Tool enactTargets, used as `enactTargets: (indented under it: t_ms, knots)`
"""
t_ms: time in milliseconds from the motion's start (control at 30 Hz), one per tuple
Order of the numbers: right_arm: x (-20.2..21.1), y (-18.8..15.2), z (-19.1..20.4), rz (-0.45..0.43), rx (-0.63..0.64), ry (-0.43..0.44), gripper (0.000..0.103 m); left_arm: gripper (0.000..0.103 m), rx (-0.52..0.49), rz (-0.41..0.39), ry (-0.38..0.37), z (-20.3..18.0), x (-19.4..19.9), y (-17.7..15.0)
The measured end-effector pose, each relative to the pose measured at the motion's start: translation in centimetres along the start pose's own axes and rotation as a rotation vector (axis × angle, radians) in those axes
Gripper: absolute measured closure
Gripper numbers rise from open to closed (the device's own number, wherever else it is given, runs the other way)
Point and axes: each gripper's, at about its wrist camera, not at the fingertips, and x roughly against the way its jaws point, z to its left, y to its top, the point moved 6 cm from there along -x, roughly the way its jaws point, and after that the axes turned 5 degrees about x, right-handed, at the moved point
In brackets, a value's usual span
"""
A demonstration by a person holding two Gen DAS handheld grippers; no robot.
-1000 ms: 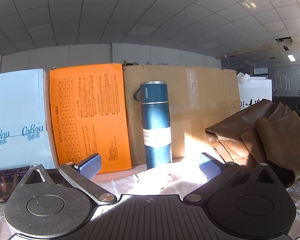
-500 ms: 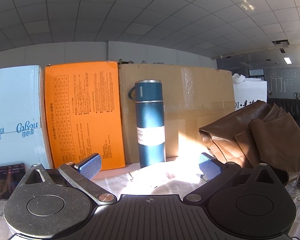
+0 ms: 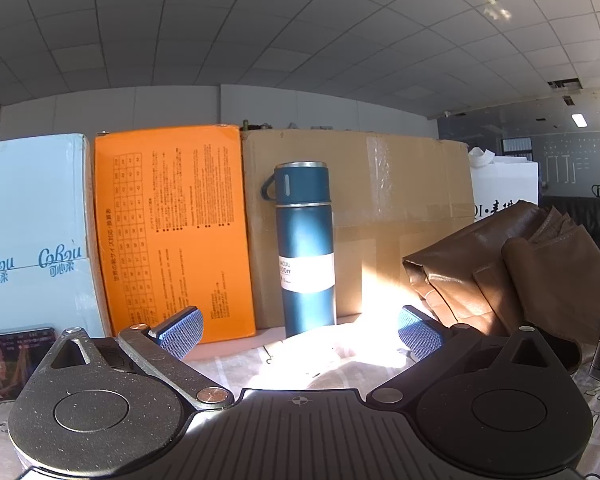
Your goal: Fold clothes
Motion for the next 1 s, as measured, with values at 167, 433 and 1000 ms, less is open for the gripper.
enactTargets:
  t_ms: [167, 433, 1000]
  knots:
    - [-0.05, -0.02, 0.03, 0.002, 0.001, 0.004, 0.0, 0.0, -0.006, 0.002, -0.012, -0.18, -0.03, -0.09]
    - [-0.01, -0.04, -0.01, 0.004, 0.001, 0.005, 0.0, 0.0, -0.009, 0.004, -0.012, -0.26, -0.01, -0.17]
    - [-0.03, -0.06, 0.04, 0.003, 0.003, 0.011, 0.0, 0.0, -0.02, 0.0, -0.02, -0.52, 0.11, -0.18]
